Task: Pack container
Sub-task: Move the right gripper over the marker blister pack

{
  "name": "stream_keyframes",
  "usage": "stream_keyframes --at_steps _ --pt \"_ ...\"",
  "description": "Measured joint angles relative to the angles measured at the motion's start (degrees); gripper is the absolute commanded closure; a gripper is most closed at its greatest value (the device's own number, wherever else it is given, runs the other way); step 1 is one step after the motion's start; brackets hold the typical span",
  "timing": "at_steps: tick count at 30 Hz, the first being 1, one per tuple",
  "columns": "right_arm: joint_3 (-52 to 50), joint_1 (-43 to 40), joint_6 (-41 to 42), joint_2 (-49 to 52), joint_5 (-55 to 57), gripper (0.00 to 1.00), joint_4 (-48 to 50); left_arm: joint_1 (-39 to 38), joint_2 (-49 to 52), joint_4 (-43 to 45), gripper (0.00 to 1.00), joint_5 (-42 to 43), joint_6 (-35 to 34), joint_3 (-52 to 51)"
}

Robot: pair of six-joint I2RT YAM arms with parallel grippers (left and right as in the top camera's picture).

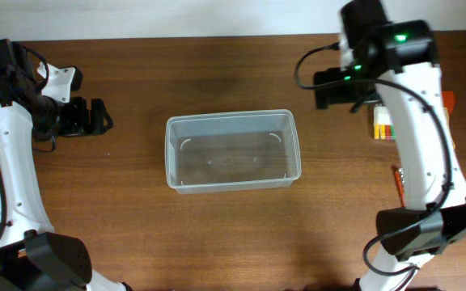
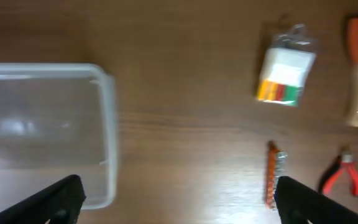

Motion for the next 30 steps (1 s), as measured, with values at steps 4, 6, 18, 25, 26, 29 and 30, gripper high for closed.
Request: stream_keyframes --at_steps 4,6,18,25,26,29,30 --pt "0.0 -5.3 -3.6 0.1 0.2 0.01 1.6 0.0 0.0 0.1 0.01 0.0 0.0 0.0" --pt "0.0 -7.9 -4.4 0.1 0.3 0.01 2.8 0.0 0.0 0.1 0.01 0.0 0.0 0.0" --pt "0.0 -19.8 -15.2 1.4 -1.9 0.01 13.3 0.0 0.0 0.1 0.01 0.0 0.0 0.0" --pt "0.0 -24.3 -22.3 3.3 -5.7 0.01 21.8 0.0 0.0 0.2 0.01 0.0 0.0 0.0" --pt "0.0 -24.3 -22.4 3.8 -5.8 0.01 22.6 0.0 0.0 0.3 0.01 0.0 0.0 0.0" --pt "0.0 -24.3 -22.0 6.4 -6.0 0.01 24.1 0.0 0.0 0.9 0.01 0.0 0.0 0.0" --pt "0.0 -24.3 -21.8 7.4 -6.1 0.01 24.2 0.0 0.0 1.0 0.01 0.0 0.0 0.0"
